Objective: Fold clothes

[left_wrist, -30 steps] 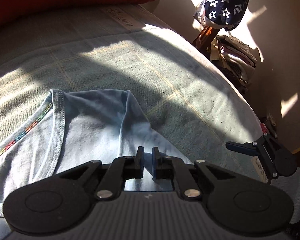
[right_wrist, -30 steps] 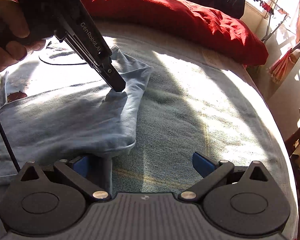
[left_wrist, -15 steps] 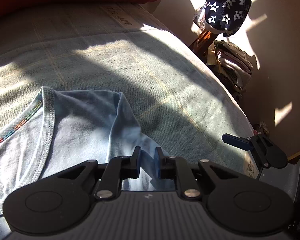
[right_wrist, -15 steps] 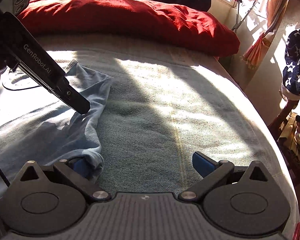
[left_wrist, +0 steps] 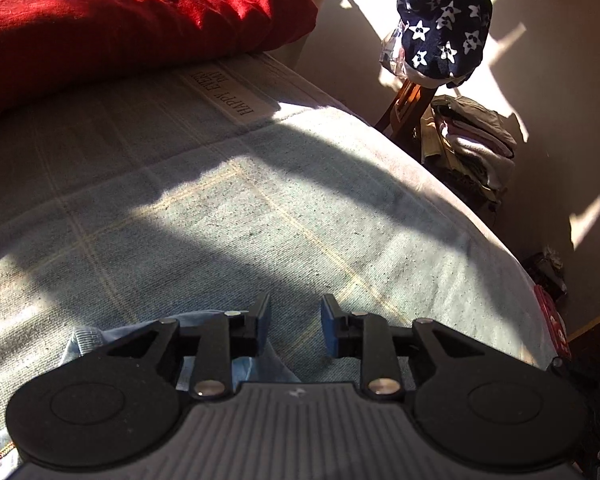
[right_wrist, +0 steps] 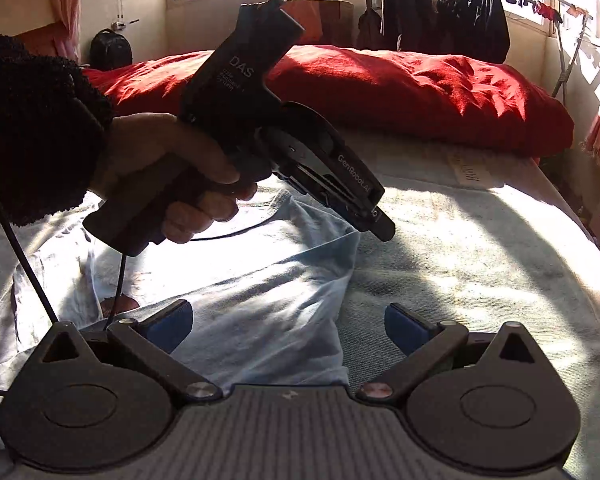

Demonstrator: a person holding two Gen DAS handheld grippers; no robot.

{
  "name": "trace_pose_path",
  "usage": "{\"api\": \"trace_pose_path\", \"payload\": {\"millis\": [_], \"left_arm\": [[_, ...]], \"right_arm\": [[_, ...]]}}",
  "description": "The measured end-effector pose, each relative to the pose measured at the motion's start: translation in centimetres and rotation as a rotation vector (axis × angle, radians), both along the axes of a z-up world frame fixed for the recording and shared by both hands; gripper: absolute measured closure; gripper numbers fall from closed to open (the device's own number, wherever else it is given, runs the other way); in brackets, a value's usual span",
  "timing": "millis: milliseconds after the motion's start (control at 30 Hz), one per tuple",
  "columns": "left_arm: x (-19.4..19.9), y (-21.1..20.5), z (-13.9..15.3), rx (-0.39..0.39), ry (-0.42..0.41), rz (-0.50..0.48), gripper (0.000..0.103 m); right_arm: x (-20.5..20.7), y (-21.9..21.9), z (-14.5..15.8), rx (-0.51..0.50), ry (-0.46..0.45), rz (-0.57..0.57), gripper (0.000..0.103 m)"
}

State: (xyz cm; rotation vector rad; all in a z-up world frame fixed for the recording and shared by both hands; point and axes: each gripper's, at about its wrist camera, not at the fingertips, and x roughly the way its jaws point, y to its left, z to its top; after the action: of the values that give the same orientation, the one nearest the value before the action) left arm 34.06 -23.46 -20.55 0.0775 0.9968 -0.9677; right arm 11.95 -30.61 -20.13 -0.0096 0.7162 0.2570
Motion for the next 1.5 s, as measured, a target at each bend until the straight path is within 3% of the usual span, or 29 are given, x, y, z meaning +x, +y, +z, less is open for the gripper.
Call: {"api": "trace_pose_path", "payload": {"millis": [133, 167, 200, 267, 333, 433, 600, 700, 800, 933, 1000, 1133, 1267, 1367, 1500], "left_arm": [[-0.4, 1.1, 0.8, 0.030, 0.056, -0.033, 0.074], [-0.8, 1.3, 0.6, 0.027, 0.078, -0.048, 0.071], [-1.1, 1.3, 0.1, 0.029, 0.094, -0.058, 0.062], [-1.7, 1.2, -0.8, 0.037, 0.122, -0.077, 0.058], [-1.9, 0.7, -1.9, 0.070, 0.099, -0.073, 0.058], [-0.7, 0.0, -2.8, 0.046, 0.102, -0.045, 0.058], [1.3, -1.8, -3.3, 0.045, 0.128, -0.073, 0.057], [1.8, -2.2, -3.4, 0.053, 0.128, -0.093, 0.057], [1.6, -1.7, -2.6, 0.057, 0.104, -0.095, 0.057], [0.4, -0.6, -0.1, 0.031, 0.107, -0.144, 0.058], [-0.4, -0.1, 0.5, 0.024, 0.141, -0.178, 0.057], [-1.9, 0.5, 0.5, 0.026, 0.247, -0.247, 0.053], [-2.2, 0.2, -2.5, 0.070, 0.284, -0.201, 0.051], [-1.3, -0.2, -2.8, 0.046, 0.256, -0.141, 0.051], [0.1, -0.3, -0.7, 0.035, 0.161, -0.106, 0.051]], "right_arm": [[1.4, 1.0, -1.5, 0.050, 0.109, 0.071, 0.000], [1.4, 1.1, -2.1, 0.056, 0.153, 0.072, 0.000], [1.2, 0.9, -2.9, 0.052, 0.206, 0.052, 0.000], [0.2, 0.8, -3.4, 0.043, 0.210, 0.051, 0.000], [-0.9, 1.0, -3.1, 0.015, 0.198, 0.072, 0.000], [-1.4, 1.2, -2.4, 0.011, 0.165, 0.084, 0.000], [0.6, 2.9, -2.2, 0.002, 0.117, 0.125, 0.000], [2.0, 2.8, -3.8, 0.026, 0.169, 0.087, 0.000], [1.3, 2.4, -4.7, 0.040, 0.183, 0.065, 0.000], [0.5, 3.1, -4.9, -0.024, 0.205, 0.061, 0.000], [0.8, 3.5, -4.5, -0.052, 0.228, 0.067, 0.000], [0.7, 2.5, -3.2, 0.032, 0.228, 0.018, 0.000], [0.4, 2.5, -3.7, 0.060, 0.263, 0.031, 0.000], [0.1, 3.9, -4.7, -0.054, 0.250, 0.074, 0.000], [0.1, 4.1, -4.7, -0.056, 0.248, 0.041, 0.000]]}}
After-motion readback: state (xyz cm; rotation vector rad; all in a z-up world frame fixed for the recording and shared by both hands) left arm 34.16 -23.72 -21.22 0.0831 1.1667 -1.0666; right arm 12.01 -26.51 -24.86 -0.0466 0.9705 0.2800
